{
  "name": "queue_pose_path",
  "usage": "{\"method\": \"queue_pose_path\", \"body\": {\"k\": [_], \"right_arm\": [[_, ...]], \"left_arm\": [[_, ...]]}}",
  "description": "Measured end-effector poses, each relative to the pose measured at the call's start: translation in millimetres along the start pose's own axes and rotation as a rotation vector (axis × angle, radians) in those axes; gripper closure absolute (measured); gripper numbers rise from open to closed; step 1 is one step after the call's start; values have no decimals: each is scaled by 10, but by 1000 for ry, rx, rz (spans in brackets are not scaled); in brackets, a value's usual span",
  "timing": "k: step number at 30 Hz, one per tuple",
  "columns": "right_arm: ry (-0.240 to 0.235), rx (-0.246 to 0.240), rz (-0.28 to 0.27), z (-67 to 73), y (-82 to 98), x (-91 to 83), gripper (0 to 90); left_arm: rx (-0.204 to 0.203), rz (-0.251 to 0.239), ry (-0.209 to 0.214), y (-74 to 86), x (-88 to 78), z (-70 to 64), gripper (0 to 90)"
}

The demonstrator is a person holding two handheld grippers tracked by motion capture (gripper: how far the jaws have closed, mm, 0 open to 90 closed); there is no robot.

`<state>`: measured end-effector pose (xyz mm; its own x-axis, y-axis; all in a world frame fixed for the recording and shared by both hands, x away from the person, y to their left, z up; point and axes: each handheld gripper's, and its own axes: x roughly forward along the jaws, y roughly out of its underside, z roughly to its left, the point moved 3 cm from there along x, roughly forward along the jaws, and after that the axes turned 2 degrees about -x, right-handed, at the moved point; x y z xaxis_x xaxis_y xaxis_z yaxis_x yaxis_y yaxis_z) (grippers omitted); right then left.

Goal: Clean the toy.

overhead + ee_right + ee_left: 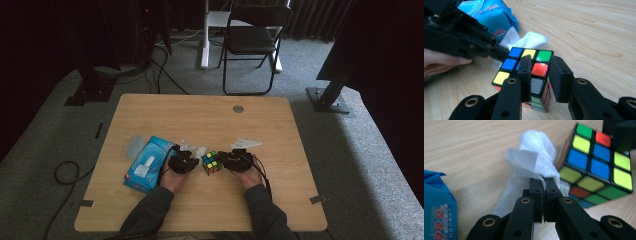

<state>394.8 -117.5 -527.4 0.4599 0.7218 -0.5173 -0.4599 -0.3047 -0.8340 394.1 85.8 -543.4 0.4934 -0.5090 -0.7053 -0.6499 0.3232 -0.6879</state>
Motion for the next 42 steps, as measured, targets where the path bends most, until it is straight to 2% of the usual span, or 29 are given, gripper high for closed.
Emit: {"method": "queue_pose_path", "body": {"k": [1, 2, 4, 6, 7, 12, 17, 19, 22, 25, 27, 32, 36, 38, 40, 42], "right_arm": [[5, 9, -7, -19, -8, -34, 900], [9, 6, 5, -36, -1, -35, 900], [73, -73, 113, -28, 90, 50, 892], [122, -106, 188, 10, 192, 158, 817], [134, -113, 203, 24, 209, 188, 789], [150, -74, 144, 30, 107, 102, 665], [113, -16, 62, 85, 14, -42, 591], [102, -13, 50, 113, -4, -63, 587], [54, -11, 28, 222, -43, -100, 566], [35, -25, 48, 326, -36, -89, 543], [42, -24, 59, 356, -19, -67, 531], [32, -9, 82, 367, 36, -34, 502], [10, -29, 104, 383, 54, -33, 452], [14, -39, 115, 380, 70, -26, 465], [14, -37, 121, 367, 79, -27, 482], [23, -38, 118, 351, 77, -38, 494]], "left_arm": [[-7, -19, -7, -55, -23, 12, 881], [-9, -23, -5, -71, -27, 17, 881], [-1, -23, 2, -90, -26, 11, 879], [0, -26, 7, -88, -31, 17, 879], [0, -26, 7, -88, -31, 17, 878], [0, -30, 9, -93, -32, 15, 875], [0, -29, 9, -103, -33, 19, 872], [-6, -34, 10, -109, -33, 18, 871], [0, -35, 12, -132, -39, 30, 871], [-4, -44, 11, -170, -46, 34, 870], [-1, -46, 12, -202, -46, 40, 869], [6, -58, 11, -266, -29, 43, 868], [5, -60, 24, -303, -13, 45, 868], [9, -50, 47, -300, -6, 35, 868], [28, -35, 59, -283, 6, 7, 867], [27, -31, 60, -266, 6, -5, 867]]}}
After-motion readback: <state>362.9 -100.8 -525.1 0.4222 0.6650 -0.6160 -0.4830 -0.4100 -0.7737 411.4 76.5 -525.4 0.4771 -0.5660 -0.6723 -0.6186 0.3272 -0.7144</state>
